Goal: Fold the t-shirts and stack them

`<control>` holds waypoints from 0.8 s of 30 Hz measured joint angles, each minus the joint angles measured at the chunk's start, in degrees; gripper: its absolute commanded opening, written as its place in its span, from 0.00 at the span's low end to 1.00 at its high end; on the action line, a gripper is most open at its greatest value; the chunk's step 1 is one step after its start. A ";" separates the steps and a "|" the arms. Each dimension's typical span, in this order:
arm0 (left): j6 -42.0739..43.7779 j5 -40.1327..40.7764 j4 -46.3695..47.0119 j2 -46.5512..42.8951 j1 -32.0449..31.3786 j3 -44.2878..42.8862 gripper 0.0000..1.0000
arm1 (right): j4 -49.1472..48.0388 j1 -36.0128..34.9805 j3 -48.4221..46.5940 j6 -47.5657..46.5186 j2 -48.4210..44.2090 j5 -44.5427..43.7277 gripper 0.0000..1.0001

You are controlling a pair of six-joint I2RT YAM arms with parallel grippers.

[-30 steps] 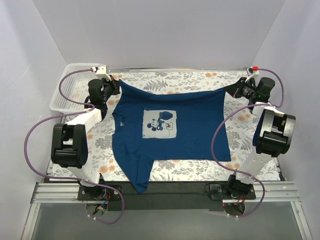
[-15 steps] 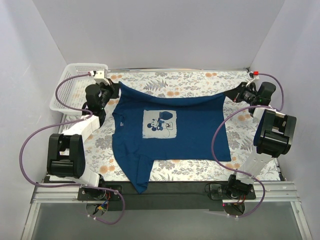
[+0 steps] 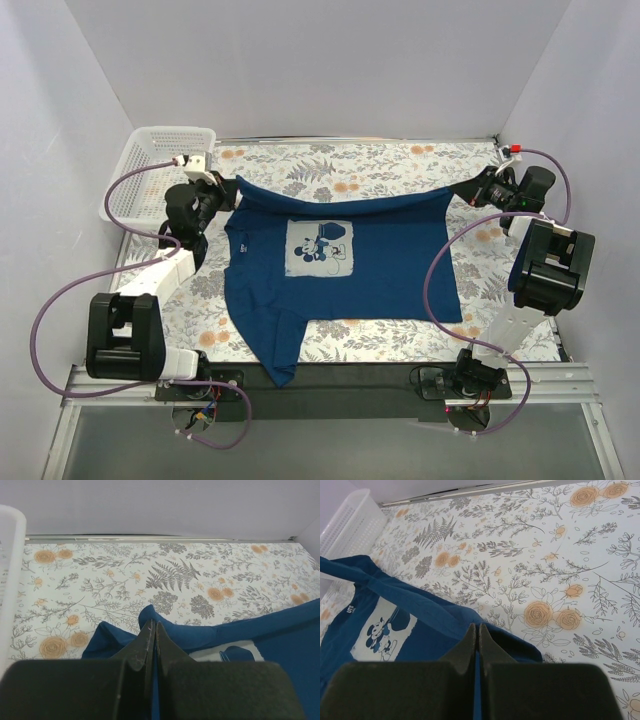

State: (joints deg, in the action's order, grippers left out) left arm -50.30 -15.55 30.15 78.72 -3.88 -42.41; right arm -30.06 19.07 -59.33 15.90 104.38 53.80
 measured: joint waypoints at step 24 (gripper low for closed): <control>-0.02 -0.37 -2.80 -6.49 0.02 7.28 0.00 | -0.13 0.15 1.70 -0.02 0.00 0.61 0.01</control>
State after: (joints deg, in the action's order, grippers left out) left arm -50.33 -15.92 27.35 72.23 -3.86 -35.14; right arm -30.20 19.22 -57.63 15.88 104.38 54.41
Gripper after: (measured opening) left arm 0.012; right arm 0.013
